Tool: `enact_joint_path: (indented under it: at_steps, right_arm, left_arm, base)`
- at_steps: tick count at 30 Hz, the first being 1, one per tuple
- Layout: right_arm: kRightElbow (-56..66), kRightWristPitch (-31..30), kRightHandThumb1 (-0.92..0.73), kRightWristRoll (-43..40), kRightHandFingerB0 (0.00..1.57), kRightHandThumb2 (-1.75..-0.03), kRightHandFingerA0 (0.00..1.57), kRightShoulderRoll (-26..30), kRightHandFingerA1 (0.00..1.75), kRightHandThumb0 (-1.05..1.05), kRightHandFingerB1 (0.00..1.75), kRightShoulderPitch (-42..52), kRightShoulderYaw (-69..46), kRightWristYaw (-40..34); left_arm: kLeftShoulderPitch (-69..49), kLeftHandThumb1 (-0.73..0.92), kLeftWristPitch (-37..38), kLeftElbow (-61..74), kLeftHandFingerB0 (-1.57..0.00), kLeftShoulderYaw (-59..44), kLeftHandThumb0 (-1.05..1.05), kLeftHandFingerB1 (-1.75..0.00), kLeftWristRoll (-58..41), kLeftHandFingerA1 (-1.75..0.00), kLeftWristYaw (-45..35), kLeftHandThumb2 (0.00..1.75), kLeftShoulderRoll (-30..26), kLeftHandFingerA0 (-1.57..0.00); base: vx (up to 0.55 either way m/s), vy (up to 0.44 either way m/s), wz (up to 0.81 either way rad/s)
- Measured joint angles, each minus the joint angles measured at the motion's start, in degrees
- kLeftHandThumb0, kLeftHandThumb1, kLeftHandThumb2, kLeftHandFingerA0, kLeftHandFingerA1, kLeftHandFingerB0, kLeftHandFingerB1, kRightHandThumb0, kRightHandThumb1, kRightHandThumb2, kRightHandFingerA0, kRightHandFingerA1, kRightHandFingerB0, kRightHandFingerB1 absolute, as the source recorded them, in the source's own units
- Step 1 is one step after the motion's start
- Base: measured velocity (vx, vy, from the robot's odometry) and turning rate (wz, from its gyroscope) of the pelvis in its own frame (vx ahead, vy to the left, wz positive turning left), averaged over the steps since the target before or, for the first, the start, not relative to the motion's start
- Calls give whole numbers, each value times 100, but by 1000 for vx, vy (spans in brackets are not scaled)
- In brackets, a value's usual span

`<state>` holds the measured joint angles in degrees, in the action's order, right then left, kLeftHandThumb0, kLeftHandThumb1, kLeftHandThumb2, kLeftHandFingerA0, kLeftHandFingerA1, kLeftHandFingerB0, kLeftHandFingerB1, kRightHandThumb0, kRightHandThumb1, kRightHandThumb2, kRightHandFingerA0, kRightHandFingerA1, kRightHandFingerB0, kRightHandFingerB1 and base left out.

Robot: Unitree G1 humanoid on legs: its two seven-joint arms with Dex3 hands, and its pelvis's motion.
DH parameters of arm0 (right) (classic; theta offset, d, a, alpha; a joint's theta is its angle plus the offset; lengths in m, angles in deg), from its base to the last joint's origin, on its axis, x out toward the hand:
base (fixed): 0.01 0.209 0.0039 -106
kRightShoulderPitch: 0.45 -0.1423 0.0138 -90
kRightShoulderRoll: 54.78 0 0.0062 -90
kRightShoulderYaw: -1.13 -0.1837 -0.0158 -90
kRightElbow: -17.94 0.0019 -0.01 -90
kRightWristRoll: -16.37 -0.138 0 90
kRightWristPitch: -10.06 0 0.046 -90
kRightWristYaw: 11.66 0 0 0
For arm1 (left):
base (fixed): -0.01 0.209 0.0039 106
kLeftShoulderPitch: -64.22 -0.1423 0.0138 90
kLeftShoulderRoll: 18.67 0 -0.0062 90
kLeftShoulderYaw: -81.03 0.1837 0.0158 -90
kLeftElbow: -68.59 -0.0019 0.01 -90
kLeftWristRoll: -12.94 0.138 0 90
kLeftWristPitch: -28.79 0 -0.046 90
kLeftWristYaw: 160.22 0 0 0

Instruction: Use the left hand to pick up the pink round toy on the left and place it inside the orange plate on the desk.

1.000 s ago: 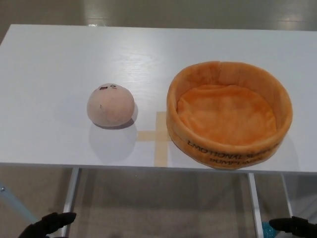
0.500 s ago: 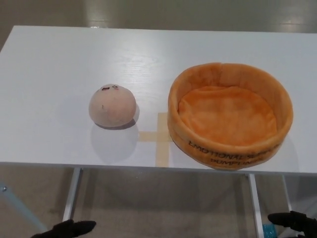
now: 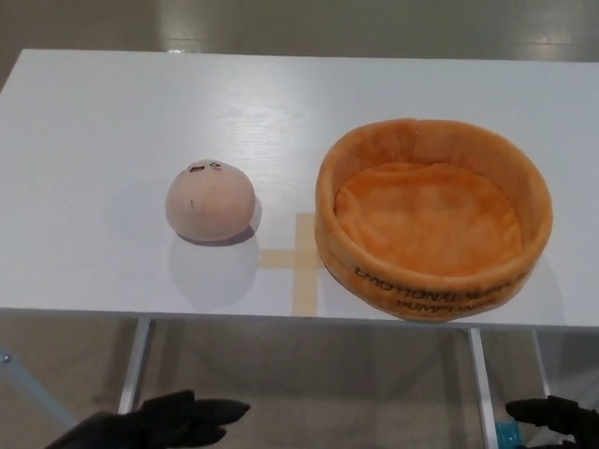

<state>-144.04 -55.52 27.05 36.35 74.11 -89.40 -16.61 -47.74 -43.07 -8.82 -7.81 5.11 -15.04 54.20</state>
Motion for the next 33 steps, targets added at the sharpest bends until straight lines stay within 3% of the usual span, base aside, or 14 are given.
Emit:
enact_joint_path:
  at_steps: [2, 3, 9, 10, 20, 21, 26, 27, 31, 33]
  right_arm:
    - [-4, -1, -68, 0, 61, -59, 66, 4, 59, -14, 47, -1, 0, 1]
    - [-4, -1, -68, 2, 61, -60, 66, 4, 60, -14, 47, -4, 6, 1]
    - [-6, -3, -68, 6, 62, -59, 66, 9, 61, -13, 48, -6, 25, 1]
    - [-7, -3, -68, 6, 62, -59, 66, 12, 60, -13, 48, -5, 26, 1]
    - [0, -3, -68, 4, 60, -59, 64, 25, 58, -13, 47, -2, 21, 1]
    - [5, -1, -69, 3, 60, -60, 65, 24, 58, -13, 47, -4, 21, 1]
    - [14, -1, -69, 3, 60, -60, 65, 24, 60, -12, 48, -10, 21, 2]
    - [16, 0, -68, 3, 61, -59, 67, 23, 62, -12, 48, -11, 21, 2]
    - [19, 0, -68, 3, 61, -59, 67, 23, 63, -12, 48, -15, 22, 2]
    - [20, 0, -68, 2, 61, -59, 68, 23, 64, -12, 48, -19, 21, 2]
  left_arm:
    - [3, 58, 3, 325, -27, -127, -29, -30, -125, -37, -28, 58, 19, -29]
    - [30, 54, 5, 469, -23, -195, -36, -35, -196, -40, -30, 67, 32, -24]
    - [661, 53, -3, 898, -25, -512, -38, -37, -310, -41, 64, 68, 150, -24]
    - [919, 55, -6, 921, -29, -568, -27, -32, -297, -33, 121, 57, 191, -23]
    - [3287, 45, -32, -454, -17, -538, -24, -30, 261, -33, 507, 58, 309, -13]
    - [3430, 45, -34, -608, 0, -507, -18, -46, 310, -50, 534, 91, 309, -1]
    - [4427, 41, -10, -1735, 0, -184, -17, -46, 790, -50, 766, 89, 320, -1]
    - [4509, 41, -5, -1836, -10, -149, -28, -36, 843, -16, 793, 64, 320, -5]
    - [4995, 38, 17, -2470, -12, 111, -24, -37, 1196, -17, 966, 65, 312, -2]
    - [5258, 35, 24, -2804, -8, 283, -26, -33, 1390, -9, 1067, 64, 307, 0]
  base:
    - [0, 0, 0]
    - [0, 0, 0]
    - [0, 0, 0]
    - [0, 0, 0]
    - [0, 0, 0]
    - [0, 0, 0]
    - [0, 0, 0]
    - [0, 0, 0]
    - [0, 0, 0]
    - [0, 0, 0]
